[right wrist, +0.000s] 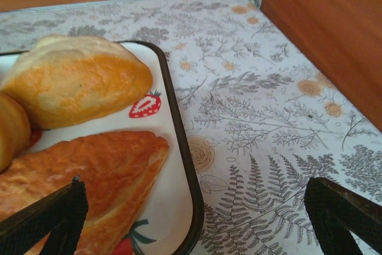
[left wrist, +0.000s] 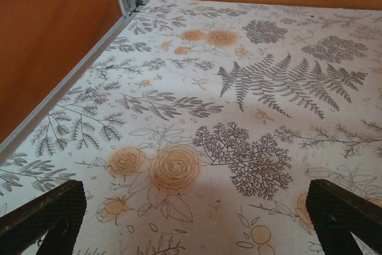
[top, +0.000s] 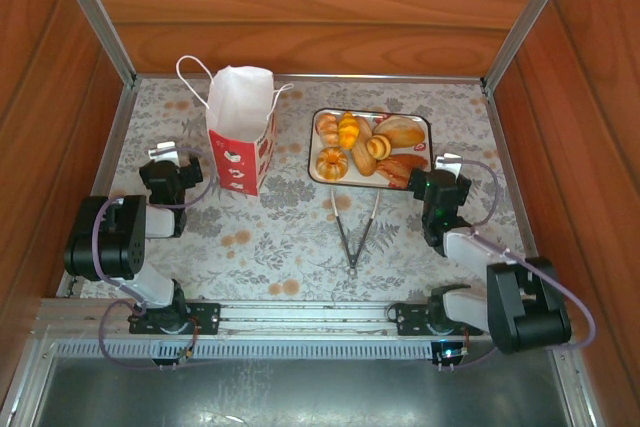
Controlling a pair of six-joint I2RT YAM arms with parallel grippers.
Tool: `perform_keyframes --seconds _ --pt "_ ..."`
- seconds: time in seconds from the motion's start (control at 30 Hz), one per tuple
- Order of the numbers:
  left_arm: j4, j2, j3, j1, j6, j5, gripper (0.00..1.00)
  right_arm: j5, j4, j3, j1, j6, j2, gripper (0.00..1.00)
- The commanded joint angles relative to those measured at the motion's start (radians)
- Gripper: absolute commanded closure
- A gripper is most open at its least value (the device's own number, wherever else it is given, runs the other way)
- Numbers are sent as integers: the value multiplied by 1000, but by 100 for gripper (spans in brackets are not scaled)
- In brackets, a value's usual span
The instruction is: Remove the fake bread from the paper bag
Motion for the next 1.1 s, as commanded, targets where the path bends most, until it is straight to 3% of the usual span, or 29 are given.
perform_keyframes --seconds 0.0,0.17,0.4,0.53,0.73,0.8,0.9,1.0,1.07 --pt "-3 -8 8 1 -20 4 0 -109 115 27 -31 -30 58 0" --pt "-5 -10 8 1 -20 3 0 -192 162 82 -55 -118 157 0" --pt "-8 -10 7 1 -20 3 0 -249 382 48 -94 -117 310 0" --pt "-8 -10 9 2 -20 4 0 -295 232 121 -140 -71 314 0" --pt "-9 -11 7 0 -19 5 0 -332 234 115 -155 -66 308 0" --pt "-9 -11 8 1 -19 7 0 -478 209 128 -164 -119 310 0" --pt "-10 -11 8 1 -16 8 0 -584 198 136 -196 -123 310 0" --pt "-10 -11 9 -1 -16 8 0 -581 199 136 -198 -120 310 0" --pt "-11 -11 9 0 -17 8 0 -514 193 133 -197 -100 305 0"
